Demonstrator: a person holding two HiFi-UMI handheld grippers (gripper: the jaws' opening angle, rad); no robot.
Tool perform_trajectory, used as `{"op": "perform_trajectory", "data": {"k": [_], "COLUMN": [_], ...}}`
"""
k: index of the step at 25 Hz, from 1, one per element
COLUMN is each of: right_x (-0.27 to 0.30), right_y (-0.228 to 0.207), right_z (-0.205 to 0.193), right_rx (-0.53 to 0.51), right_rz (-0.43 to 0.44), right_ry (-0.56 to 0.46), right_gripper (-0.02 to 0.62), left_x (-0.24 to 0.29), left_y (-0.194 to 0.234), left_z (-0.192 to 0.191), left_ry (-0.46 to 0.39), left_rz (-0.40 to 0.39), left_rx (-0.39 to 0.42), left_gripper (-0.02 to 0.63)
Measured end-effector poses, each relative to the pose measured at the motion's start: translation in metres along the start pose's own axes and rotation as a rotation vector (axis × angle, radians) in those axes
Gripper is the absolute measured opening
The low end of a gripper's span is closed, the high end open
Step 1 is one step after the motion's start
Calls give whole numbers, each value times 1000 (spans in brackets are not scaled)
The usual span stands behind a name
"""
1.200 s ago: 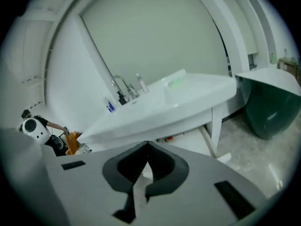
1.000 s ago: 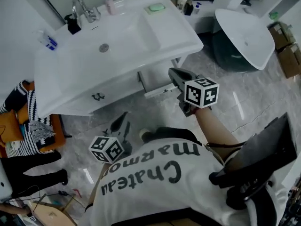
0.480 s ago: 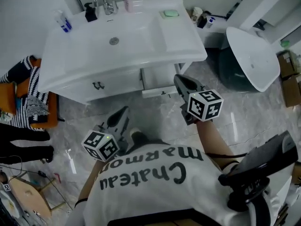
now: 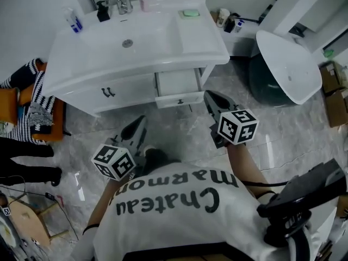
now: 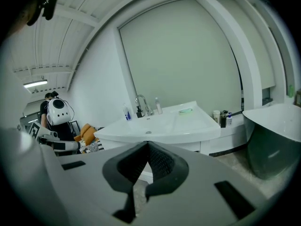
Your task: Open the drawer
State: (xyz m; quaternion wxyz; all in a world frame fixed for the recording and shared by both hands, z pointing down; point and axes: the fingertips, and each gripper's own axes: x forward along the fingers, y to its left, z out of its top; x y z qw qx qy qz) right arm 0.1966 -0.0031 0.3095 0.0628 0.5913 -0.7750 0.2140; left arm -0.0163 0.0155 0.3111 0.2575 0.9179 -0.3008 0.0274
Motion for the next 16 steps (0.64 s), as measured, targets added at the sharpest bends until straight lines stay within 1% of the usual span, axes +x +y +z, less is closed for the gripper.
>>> {"op": "perform_trajectory", "data": {"k": [7, 10, 16], "right_x": [-22, -29, -40], "right_y": [-5, -6, -6], "right_z": [10, 4, -11], "right_rx": [-20, -21, -20], "right_rz": [-11, -15, -11], "right_ry": [-24, -25, -19], "right_gripper": [11, 11, 11], "left_x": [3, 3, -1], "left_y": [-14, -20, -28], "left_z": [3, 0, -16], "left_ry": [3, -3, 8], "left_rz": [-10, -16, -23], "left_rx": [22, 28, 34], "left_gripper": [-2, -2, -2]}}
